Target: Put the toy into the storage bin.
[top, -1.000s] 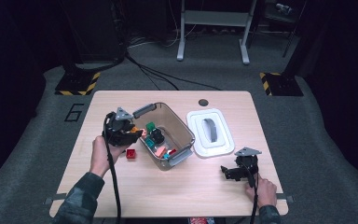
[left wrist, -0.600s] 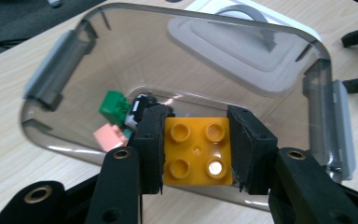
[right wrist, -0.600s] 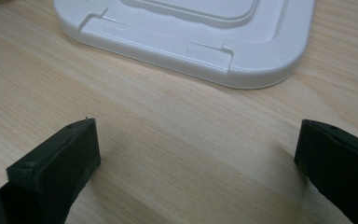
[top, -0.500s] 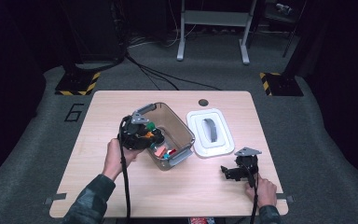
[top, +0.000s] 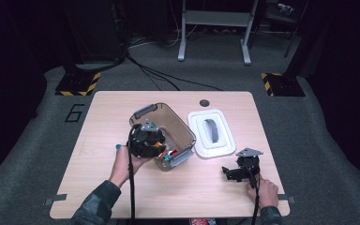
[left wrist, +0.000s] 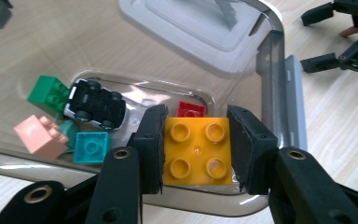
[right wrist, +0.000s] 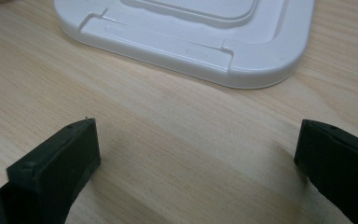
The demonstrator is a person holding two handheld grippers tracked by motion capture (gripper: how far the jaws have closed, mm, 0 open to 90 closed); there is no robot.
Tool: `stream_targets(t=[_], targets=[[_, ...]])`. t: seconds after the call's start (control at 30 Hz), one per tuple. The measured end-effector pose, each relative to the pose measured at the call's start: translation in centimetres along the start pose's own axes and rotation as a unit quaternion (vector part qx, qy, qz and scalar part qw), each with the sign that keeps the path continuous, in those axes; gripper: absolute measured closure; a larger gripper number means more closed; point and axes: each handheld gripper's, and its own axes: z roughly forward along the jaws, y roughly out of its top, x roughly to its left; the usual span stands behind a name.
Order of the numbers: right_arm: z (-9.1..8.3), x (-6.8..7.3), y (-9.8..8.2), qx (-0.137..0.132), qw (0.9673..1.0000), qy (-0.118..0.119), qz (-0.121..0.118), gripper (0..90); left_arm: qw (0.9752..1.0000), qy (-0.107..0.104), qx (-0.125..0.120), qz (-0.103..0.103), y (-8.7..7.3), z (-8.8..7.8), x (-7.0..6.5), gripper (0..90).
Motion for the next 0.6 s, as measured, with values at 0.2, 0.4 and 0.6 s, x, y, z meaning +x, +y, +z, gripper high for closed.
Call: stream_targets(t=[0.2,0.4,0.6], targets=[[0.00,0.00,0.00,0.000,1.0000,0.000,0.000,0.0,0.9999,-0.010,-0.001,-0.008,-0.27,0.11,-0.15,58.7],[0.00,0.00,0.00,0.000,1.0000,0.000,0.000,0.0,0.9996,-0.019,0.000,-0.021,-0.45,0.43,-0.20,58.6],[0.00,-0.02,0.00,0.000,1.0000,0.000,-0.001,0.0,0.9995,-0.020,0.002,-0.024,-0.43,0.44,-0.30,58.2]])
